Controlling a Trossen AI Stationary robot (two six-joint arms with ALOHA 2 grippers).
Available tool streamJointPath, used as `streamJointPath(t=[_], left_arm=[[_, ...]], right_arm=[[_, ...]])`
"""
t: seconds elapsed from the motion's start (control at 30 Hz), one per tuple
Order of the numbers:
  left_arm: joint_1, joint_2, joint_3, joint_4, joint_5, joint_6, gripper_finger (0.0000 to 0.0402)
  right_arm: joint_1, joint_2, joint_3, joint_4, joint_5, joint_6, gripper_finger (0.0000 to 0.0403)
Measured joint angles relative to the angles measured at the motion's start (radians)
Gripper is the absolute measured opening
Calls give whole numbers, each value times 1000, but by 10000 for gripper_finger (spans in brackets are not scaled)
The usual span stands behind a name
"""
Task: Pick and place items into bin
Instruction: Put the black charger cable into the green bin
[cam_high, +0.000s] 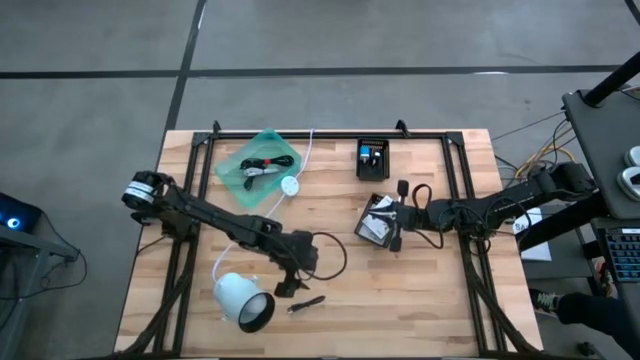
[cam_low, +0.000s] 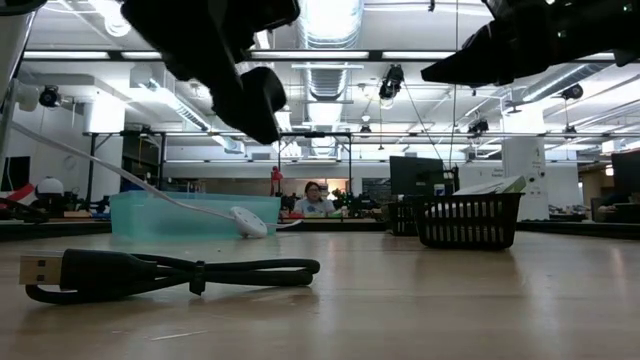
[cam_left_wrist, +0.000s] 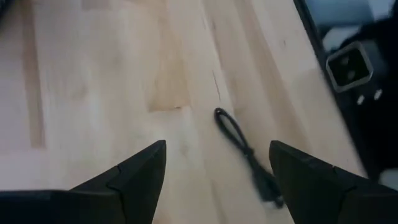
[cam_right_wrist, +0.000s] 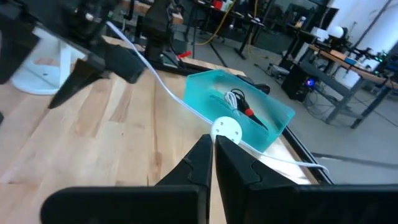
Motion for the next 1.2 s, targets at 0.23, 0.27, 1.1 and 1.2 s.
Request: streamJointPath(t=[0.23, 0.27, 1.1, 1.2], left_arm=[[-8, 0, 7, 7, -9, -293, 267], [-8, 0, 7, 7, -8, -318, 267], [-115, 346, 332, -244, -3, -462, 267], [-132, 358, 343, -271, -12, -486, 267]], right_arm=[[0, 0, 0, 0, 4, 11, 8], [0, 0, -1, -1, 4, 11, 8], [-1, 1, -59, -10, 3, -8, 9], [0, 1, -60, -9, 3, -8, 9]])
